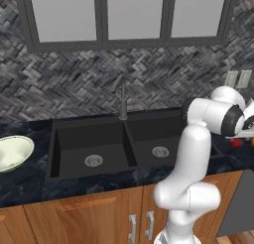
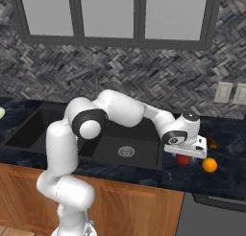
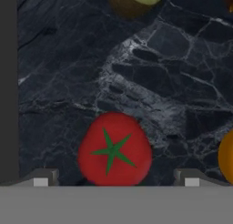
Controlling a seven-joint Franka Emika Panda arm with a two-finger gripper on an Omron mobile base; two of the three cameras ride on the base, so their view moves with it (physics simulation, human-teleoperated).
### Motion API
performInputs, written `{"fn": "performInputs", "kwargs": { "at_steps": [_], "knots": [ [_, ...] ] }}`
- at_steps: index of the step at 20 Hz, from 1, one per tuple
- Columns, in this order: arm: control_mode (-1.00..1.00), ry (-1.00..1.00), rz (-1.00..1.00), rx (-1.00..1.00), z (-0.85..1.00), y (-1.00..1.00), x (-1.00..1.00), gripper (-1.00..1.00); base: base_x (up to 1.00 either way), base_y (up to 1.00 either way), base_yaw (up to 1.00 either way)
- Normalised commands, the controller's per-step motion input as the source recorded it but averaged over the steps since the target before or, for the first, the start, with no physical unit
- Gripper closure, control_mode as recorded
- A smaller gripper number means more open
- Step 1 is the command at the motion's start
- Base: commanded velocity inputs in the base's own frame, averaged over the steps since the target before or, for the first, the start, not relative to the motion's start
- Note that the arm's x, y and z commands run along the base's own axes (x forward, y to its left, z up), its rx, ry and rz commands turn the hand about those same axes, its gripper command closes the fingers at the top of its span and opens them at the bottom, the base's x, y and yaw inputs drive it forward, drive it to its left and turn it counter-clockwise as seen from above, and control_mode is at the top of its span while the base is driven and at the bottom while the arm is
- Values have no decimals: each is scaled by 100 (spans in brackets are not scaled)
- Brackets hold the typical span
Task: There is a mixed pile of frozen fruits and vegetables on the counter. Locate all the frozen vegetables and place the items in a bowl on the counter. Take all the frozen fruits and defrost them in a running sink.
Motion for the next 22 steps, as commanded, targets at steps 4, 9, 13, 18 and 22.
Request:
{"fn": "performInputs", "kwargs": {
  "at_steps": [4, 9, 13, 18, 22],
  "knots": [
    [-100, 0, 1, 0, -18, -2, 7, -100, 0, 0, 0],
    [-100, 0, 1, 0, -23, 0, 8, -100, 0, 0, 0],
    [-100, 0, 0, 0, -24, 0, 8, -100, 0, 0, 0],
    [-100, 0, 1, 0, -22, -1, 6, 100, 0, 0, 0],
    [-100, 0, 0, 0, -8, -1, 0, 100, 0, 0, 0]
  ]
}}
